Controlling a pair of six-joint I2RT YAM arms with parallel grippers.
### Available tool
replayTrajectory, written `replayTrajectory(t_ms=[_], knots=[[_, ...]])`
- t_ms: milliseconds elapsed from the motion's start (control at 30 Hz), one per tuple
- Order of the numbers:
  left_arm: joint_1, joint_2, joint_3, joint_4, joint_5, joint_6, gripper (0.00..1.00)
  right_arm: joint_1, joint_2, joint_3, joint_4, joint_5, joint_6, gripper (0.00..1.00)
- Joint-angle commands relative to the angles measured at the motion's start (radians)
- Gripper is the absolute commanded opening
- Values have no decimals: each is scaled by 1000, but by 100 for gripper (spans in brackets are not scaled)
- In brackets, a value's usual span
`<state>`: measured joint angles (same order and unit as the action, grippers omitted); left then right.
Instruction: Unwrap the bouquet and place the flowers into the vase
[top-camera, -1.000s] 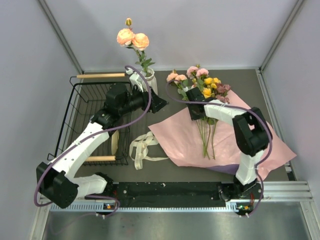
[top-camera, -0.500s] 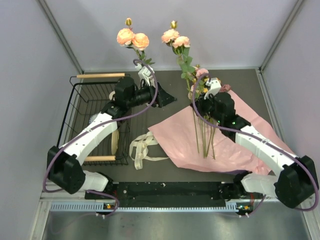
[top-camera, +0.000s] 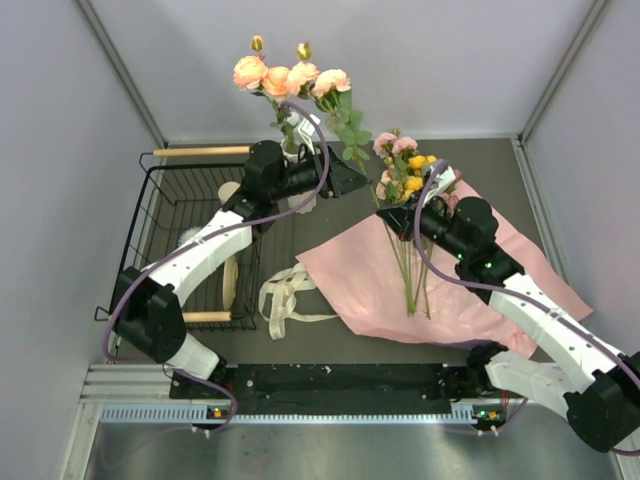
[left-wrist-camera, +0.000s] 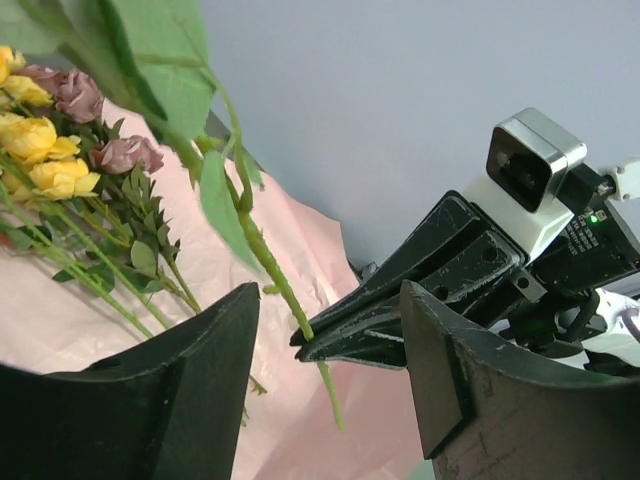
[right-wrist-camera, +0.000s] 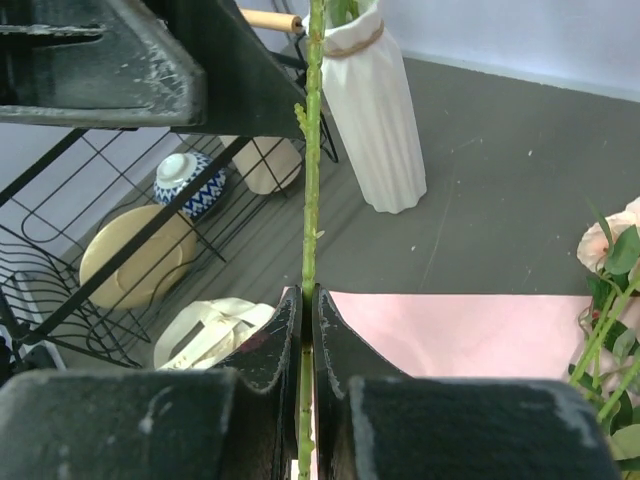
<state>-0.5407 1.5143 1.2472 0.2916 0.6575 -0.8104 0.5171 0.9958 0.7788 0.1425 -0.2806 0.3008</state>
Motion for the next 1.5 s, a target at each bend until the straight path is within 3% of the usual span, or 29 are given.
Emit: replayTrajectory(t_ms=[0, 167, 400, 433, 467, 567, 700, 800, 1100, 1467], knots=[[-21, 21, 78, 46, 8, -12, 63, 9, -26, 16, 69, -48, 8, 0], [-25, 32, 126, 17, -21, 36, 61, 11, -23, 31, 71, -91, 6, 0], [-25, 21, 173, -37, -38, 117, 17, 12, -36, 39, 49, -106, 1, 0], [-25, 12, 181, -43, -51, 135, 0, 12, -34, 49, 42, -117, 1, 0], [-25, 3, 182, -63, -64, 176, 0, 11, -28, 59, 29, -123, 0, 0], [-25, -51, 190, -90, -117, 291, 0, 12, -32, 88, -30, -97, 0, 27], [-22, -172, 208, -170, -258, 488, 0, 12, -103, 91, -89, 94, 1, 64], [-15, -239, 241, -203, -415, 623, 0, 12, -146, 74, -113, 217, -12, 76], [84, -259, 366, -206, -605, 760, 0, 12, -174, 70, -173, 265, -28, 77], [203, -171, 531, -281, -608, 728, 0, 12, -189, 63, -207, 271, -17, 77]])
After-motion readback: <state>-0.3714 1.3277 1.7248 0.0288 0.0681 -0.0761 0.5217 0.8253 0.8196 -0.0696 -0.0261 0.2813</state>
